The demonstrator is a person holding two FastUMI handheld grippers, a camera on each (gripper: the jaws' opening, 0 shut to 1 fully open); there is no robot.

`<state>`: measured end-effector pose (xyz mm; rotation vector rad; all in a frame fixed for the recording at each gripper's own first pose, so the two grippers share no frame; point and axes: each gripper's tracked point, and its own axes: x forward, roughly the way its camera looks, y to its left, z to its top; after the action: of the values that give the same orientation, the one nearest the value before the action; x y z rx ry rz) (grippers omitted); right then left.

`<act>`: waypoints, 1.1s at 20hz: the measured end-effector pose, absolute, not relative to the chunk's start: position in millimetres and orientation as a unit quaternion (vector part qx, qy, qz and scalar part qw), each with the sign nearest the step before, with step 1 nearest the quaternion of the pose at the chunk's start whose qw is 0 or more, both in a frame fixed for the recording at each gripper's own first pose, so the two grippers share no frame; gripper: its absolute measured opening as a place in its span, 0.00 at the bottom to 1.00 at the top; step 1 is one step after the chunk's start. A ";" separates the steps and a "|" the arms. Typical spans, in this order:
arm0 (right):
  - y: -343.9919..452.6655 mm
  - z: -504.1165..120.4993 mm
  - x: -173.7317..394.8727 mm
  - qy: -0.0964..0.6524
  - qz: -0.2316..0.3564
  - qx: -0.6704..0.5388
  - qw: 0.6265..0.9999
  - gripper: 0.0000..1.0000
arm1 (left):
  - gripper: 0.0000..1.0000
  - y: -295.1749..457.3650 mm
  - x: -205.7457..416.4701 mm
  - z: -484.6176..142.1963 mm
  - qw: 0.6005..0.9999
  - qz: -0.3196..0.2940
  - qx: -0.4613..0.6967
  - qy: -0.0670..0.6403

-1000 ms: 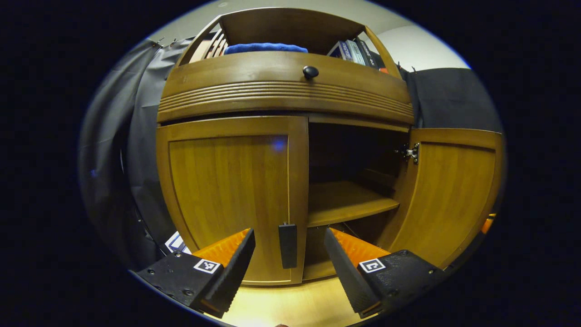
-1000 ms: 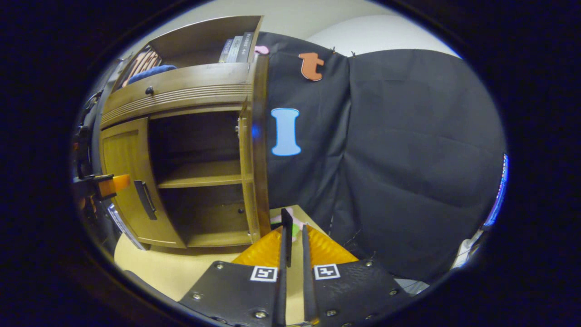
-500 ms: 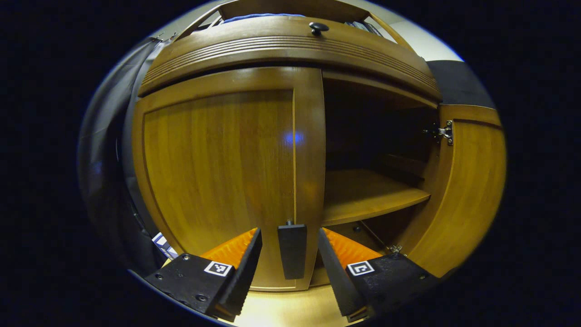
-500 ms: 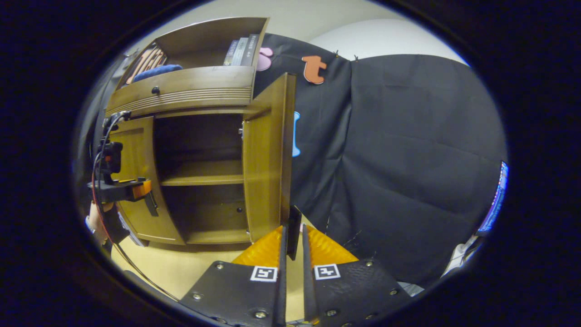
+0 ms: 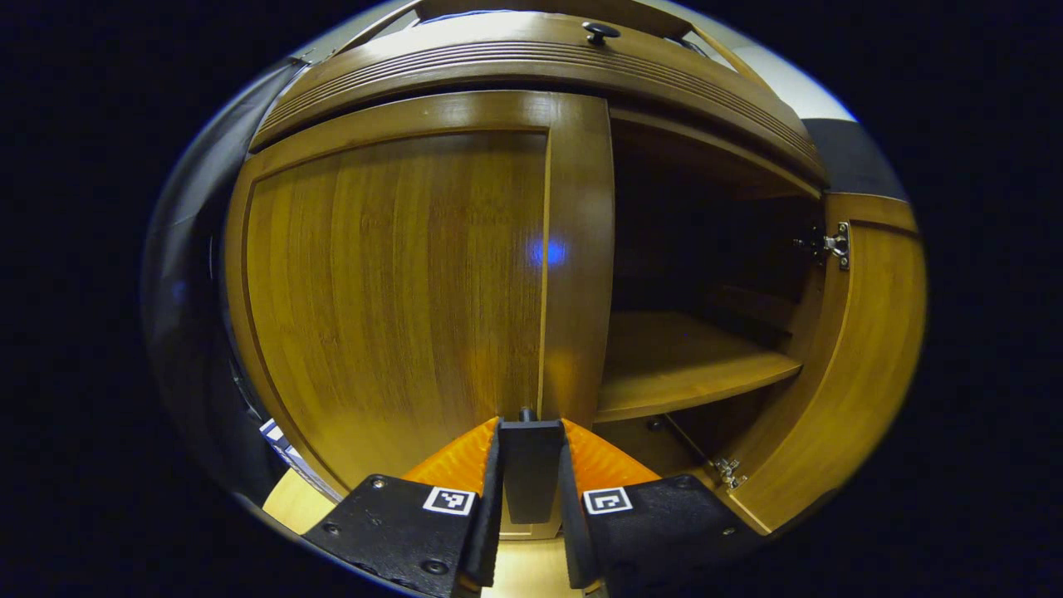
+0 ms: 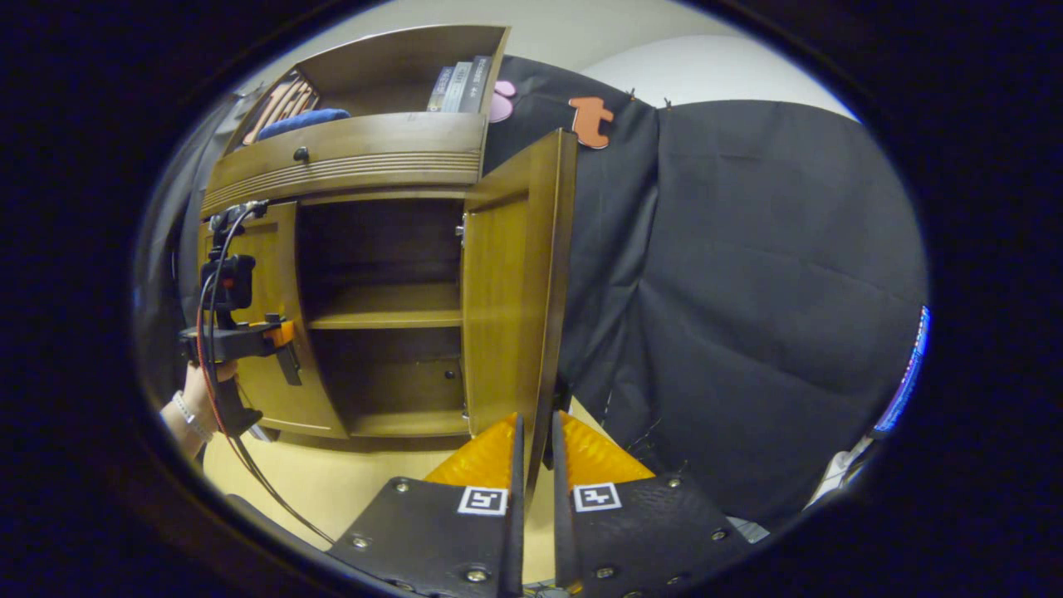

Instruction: Open the right door of the double-door shoe cabinet with the right hand, and open the left door with the left hand.

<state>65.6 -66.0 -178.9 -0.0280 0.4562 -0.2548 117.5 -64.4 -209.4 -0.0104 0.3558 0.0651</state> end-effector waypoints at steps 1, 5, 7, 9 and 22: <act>-65.9 -178.3 65.5 0.224 -0.122 -0.015 0.967 0.15 | 0.33 -64.1 116.7 -210.3 0.984 0.032 -0.006 0.177; -63.0 -178.6 74.7 0.222 -0.108 -0.020 0.969 0.15 | 0.35 -62.9 99.6 -205.7 0.985 0.030 -0.016 0.171; -62.0 -178.4 76.4 0.220 -0.100 -0.021 0.970 0.15 | 0.32 -62.2 88.3 -203.3 0.985 0.026 -0.022 0.168; -62.0 -178.4 76.2 0.220 -0.094 -0.019 0.971 0.15 | 0.32 -61.1 76.4 -201.0 0.986 0.024 -0.026 0.165; -27.0 -190.4 81.3 0.225 -0.027 -0.006 0.974 0.15 | 0.32 -43.2 7.9 -186.6 0.984 0.038 -0.066 0.159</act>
<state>81.3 -27.0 -190.4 -0.0114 0.4536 -0.0553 7.9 -43.2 -186.6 -0.1322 0.3203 0.0765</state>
